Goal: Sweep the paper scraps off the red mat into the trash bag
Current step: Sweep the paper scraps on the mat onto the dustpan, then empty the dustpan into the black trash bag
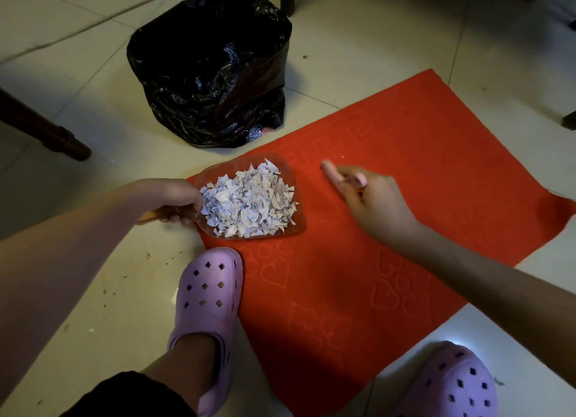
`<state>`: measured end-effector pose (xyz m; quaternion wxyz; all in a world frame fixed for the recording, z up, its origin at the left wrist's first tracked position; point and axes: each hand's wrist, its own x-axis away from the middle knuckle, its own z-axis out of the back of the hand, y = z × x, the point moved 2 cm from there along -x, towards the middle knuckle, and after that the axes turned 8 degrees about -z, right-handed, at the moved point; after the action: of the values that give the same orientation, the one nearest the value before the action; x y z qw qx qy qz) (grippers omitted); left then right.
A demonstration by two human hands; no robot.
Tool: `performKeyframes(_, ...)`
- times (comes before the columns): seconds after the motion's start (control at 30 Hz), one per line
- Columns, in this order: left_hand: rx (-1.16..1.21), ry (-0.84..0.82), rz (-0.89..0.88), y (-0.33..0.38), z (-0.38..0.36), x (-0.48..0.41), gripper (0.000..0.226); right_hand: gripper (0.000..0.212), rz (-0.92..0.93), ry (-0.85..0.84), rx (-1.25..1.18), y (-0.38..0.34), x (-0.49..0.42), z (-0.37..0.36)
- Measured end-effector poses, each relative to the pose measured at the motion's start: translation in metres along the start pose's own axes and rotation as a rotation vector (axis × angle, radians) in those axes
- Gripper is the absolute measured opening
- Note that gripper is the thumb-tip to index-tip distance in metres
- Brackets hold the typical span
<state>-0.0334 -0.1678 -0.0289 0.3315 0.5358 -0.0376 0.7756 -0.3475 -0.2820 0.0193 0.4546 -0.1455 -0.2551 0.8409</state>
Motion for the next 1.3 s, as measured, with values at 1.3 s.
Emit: performKeyframes(1.3,0.067,0.007,-0.075,0.043,-0.019,0.002,0.021,0.026,-0.525,0.181,-0.414,0.059,-0.028,0.039)
